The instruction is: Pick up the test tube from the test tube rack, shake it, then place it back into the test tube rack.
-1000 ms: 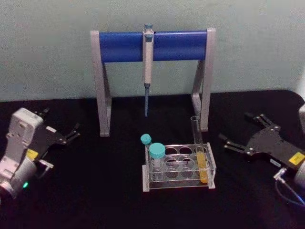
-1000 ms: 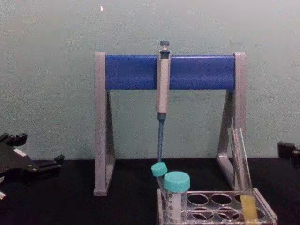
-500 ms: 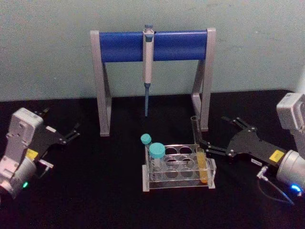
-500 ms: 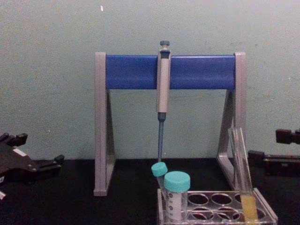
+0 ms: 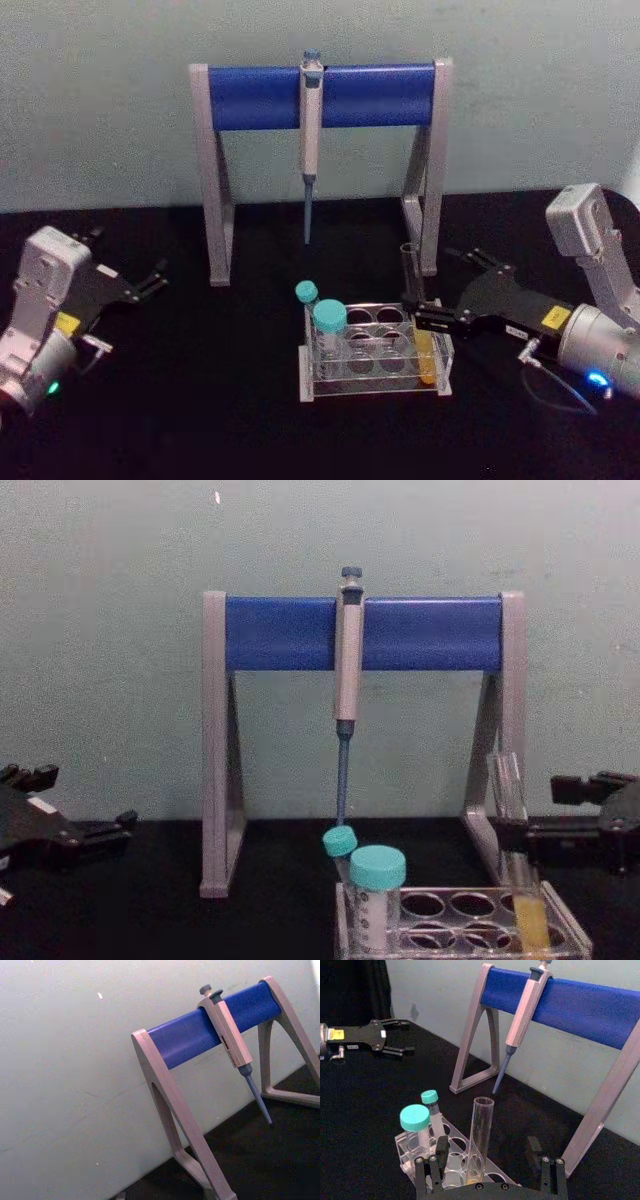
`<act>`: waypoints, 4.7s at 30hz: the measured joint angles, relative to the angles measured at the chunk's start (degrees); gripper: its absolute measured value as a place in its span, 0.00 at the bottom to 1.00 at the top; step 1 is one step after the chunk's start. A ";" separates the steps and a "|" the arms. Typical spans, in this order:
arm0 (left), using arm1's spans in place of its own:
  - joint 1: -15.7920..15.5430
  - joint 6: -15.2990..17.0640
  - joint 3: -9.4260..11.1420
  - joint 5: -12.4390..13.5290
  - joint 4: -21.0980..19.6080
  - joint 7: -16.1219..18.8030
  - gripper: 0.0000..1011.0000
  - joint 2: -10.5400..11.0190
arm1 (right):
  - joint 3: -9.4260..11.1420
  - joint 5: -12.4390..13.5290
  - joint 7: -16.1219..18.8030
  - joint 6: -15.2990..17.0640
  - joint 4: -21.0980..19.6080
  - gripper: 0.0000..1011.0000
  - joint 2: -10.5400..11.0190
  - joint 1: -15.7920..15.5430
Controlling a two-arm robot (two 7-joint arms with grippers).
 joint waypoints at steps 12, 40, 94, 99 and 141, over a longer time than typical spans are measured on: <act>0.00 0.00 0.00 0.00 0.00 0.00 0.99 0.00 | -1.01 -0.56 1.18 0.02 2.58 0.99 -1.01 2.13; 0.00 0.00 0.00 0.00 0.00 0.00 0.99 0.00 | -1.18 -0.29 1.70 -0.61 3.14 0.97 -1.18 2.41; 0.00 0.00 0.00 0.00 0.00 0.00 0.99 0.00 | -1.19 -0.28 1.61 -0.54 3.06 0.24 -1.18 2.41; 0.00 0.00 0.00 0.00 0.00 0.00 0.99 0.00 | -1.09 -0.26 1.97 -1.58 3.07 0.24 -1.05 2.24; 0.00 0.00 0.00 0.00 0.00 0.00 0.99 0.00 | 4.32 3.13 0.97 -11.89 -0.60 0.23 -2.94 -0.63</act>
